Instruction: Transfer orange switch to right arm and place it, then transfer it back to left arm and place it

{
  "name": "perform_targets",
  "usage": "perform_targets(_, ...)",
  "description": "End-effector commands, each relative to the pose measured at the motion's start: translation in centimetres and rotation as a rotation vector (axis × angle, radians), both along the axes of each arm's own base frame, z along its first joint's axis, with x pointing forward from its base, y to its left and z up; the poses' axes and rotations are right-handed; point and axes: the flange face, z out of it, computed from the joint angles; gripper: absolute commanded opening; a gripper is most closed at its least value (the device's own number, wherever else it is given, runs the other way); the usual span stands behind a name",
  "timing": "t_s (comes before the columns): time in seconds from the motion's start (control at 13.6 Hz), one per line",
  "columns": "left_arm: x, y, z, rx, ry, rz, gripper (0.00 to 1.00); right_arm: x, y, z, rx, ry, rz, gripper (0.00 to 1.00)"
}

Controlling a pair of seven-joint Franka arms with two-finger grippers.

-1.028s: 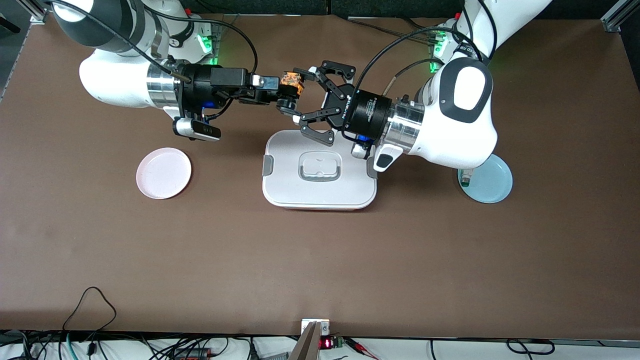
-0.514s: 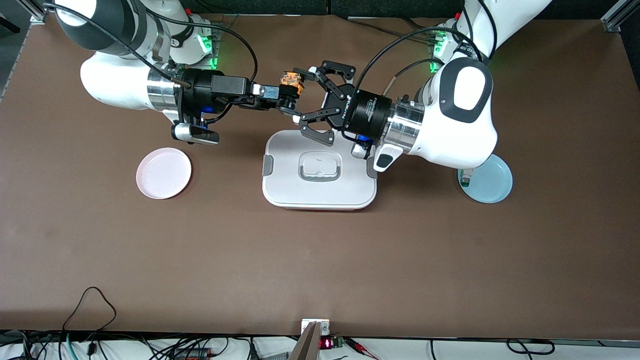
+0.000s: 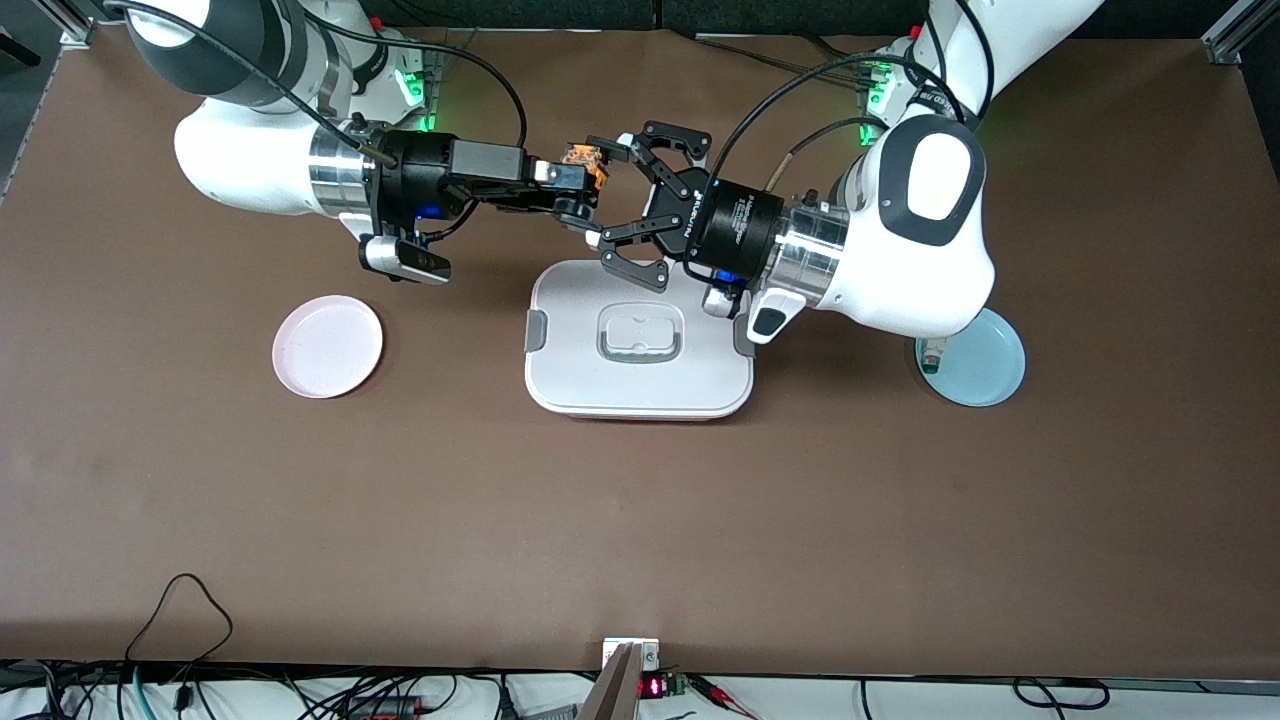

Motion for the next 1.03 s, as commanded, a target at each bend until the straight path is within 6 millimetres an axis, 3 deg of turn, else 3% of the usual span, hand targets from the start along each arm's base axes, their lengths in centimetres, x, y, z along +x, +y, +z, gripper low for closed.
perform_targets(0.0, 0.42, -0.28, 0.43, -0.010, 0.012, 0.003, 0.00, -0.09, 0.10, 0.46, 0.011, -0.029, -0.016, 0.42)
perform_targets(0.29, 0.45, -0.26, 0.50, -0.011, 0.011, 0.005, 0.00, 0.01, -0.14, 0.56, 0.012, -0.037, -0.019, 0.32)
perform_targets(0.96, 0.43, -0.29, 0.45, -0.009, 0.005, 0.005, 0.00, 0.10, -0.29, 0.58, 0.015, -0.037, -0.022, 0.32)
